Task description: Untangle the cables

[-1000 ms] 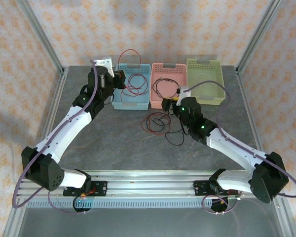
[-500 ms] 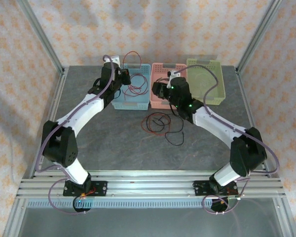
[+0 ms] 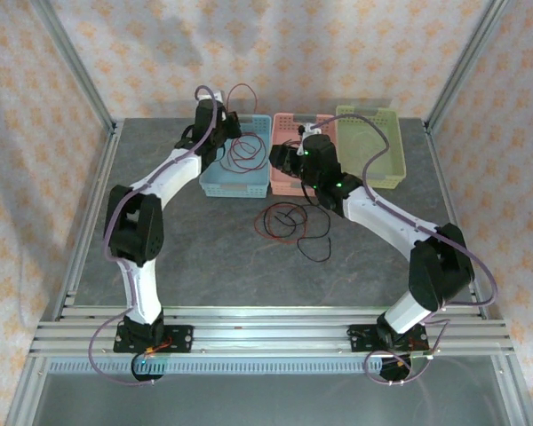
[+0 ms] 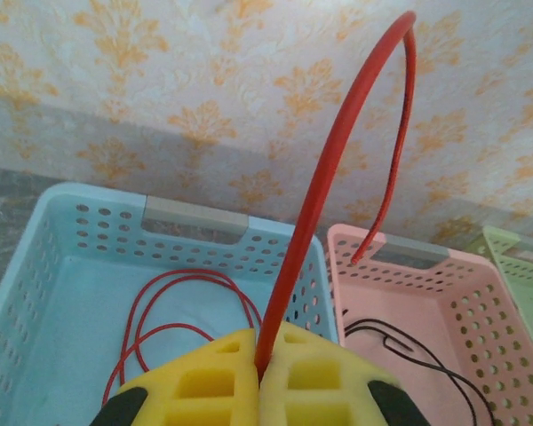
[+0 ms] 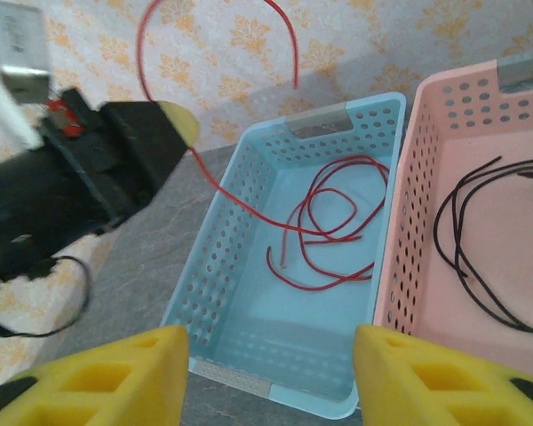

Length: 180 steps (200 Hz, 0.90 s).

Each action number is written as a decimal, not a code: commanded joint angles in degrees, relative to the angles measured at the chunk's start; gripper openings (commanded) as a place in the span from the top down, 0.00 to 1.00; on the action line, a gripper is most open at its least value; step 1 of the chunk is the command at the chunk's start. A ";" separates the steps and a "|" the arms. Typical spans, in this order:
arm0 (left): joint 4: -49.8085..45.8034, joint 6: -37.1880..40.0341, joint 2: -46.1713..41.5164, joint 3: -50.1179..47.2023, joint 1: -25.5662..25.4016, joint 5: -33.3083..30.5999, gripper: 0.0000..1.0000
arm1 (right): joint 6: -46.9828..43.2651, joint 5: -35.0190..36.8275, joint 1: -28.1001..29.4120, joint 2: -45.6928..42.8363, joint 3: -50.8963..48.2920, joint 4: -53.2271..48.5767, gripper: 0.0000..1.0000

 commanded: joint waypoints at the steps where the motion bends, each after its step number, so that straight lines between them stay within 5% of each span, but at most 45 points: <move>1: -3.61 -0.70 3.48 3.28 0.35 1.52 1.00 | 1.31 -1.68 -0.62 0.24 -0.07 -0.98 0.42; 46: -7.82 -1.32 5.65 2.80 0.35 -2.44 1.00 | 2.23 -1.15 -0.63 1.09 0.50 -1.94 0.41; 124: -7.97 -1.49 1.82 -2.63 0.25 -4.82 0.48 | 2.97 -0.23 -0.62 -0.16 -0.29 -2.51 0.41; 180: -5.37 0.73 -8.14 -10.62 -1.51 -5.62 0.40 | 4.31 3.67 -0.63 0.14 1.53 -7.57 0.38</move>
